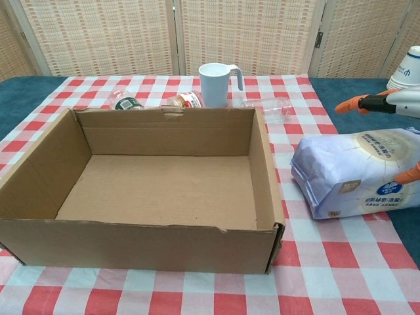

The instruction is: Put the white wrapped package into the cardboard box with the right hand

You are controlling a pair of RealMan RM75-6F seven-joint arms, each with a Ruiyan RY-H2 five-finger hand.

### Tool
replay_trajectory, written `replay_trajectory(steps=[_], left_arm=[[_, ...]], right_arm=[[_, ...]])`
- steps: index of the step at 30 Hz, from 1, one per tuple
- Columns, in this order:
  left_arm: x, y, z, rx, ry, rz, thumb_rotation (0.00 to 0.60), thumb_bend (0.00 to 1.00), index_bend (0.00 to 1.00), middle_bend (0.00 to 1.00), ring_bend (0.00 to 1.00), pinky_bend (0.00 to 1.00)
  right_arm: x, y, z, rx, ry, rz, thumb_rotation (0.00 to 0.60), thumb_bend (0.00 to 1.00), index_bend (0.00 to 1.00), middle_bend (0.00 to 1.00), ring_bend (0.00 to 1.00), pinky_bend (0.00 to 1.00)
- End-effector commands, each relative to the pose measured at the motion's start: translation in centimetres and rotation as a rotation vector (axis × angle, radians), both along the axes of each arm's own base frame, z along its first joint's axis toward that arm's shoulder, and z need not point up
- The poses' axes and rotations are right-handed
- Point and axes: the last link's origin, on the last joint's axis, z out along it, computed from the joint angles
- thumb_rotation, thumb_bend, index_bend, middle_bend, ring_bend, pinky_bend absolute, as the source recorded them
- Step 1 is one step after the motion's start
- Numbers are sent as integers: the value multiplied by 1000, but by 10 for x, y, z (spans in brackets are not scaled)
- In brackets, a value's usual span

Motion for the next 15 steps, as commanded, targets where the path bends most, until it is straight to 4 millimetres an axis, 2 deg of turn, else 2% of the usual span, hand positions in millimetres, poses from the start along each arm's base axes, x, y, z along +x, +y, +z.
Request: replay_trajectory(steps=[1, 15], left_arm=[[0, 0, 0, 0, 1, 1, 600, 277, 0, 0, 0, 130], [-2, 1, 2, 3, -3, 10, 600, 277, 0, 0, 0, 129]], right_arm=[[0, -3, -5, 15, 6, -6, 600, 0, 0, 0, 0, 0], [-7, -15, -30, 78, 32, -47, 600, 0, 0, 0, 0, 0]])
